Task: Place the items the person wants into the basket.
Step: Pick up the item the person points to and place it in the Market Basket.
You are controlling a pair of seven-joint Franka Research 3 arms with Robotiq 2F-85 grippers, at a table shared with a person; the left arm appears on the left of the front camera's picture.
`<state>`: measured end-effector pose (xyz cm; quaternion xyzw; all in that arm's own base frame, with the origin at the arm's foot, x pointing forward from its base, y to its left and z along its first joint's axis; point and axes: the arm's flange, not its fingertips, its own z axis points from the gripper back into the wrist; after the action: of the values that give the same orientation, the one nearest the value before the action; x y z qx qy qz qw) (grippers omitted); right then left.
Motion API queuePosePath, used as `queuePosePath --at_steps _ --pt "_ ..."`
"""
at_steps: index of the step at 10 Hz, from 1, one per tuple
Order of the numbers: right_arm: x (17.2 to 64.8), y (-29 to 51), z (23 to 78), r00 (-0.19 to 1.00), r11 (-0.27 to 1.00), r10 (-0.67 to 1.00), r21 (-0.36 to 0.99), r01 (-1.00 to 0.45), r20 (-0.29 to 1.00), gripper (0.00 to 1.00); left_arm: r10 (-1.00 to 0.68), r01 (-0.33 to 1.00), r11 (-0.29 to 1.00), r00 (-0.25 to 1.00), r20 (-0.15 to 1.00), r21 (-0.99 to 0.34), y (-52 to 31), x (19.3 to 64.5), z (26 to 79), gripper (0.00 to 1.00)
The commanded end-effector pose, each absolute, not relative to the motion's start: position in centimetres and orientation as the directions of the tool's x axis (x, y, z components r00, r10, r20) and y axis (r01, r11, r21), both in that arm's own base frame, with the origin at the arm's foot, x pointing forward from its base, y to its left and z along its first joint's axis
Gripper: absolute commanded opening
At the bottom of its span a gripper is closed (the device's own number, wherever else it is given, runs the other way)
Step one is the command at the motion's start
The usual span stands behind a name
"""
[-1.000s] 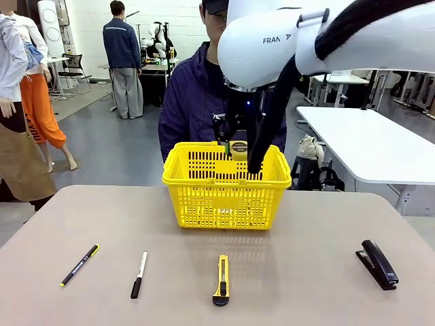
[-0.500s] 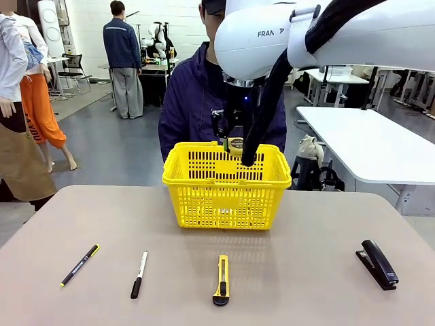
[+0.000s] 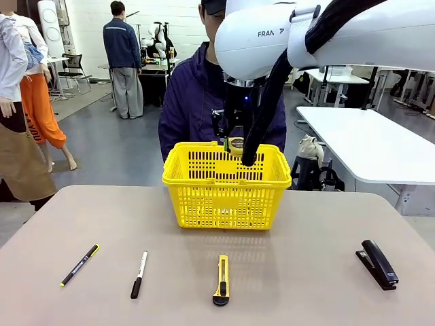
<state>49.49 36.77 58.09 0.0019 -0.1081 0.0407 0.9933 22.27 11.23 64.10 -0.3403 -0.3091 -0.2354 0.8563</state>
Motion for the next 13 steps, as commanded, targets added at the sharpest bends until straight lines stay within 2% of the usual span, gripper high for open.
queuePosePath --at_steps 1,2,3,13 --pt "48.9 36.4 57.8 0.972 0.996 0.083 -0.003 -0.085 0.221 0.00 -0.197 0.627 0.646 0.687 0.699 -0.435 11.5 22.3 64.1 1.00" --pt "49.5 36.8 58.1 0.973 0.997 0.081 -0.005 -0.081 0.215 0.64 -0.197 0.627 0.646 0.687 0.699 -0.435 11.5 22.3 64.1 1.00" --pt "50.3 36.6 58.2 0.968 0.990 0.135 0.008 -0.140 0.209 0.64 -0.197 0.627 0.646 0.687 0.699 -0.435 11.5 22.3 64.1 1.00" --pt "57.5 36.0 54.0 0.964 0.975 0.217 0.016 -0.222 0.151 0.64 -0.197 0.627 0.646 0.687 0.699 -0.435 11.5 22.3 64.1 1.00"
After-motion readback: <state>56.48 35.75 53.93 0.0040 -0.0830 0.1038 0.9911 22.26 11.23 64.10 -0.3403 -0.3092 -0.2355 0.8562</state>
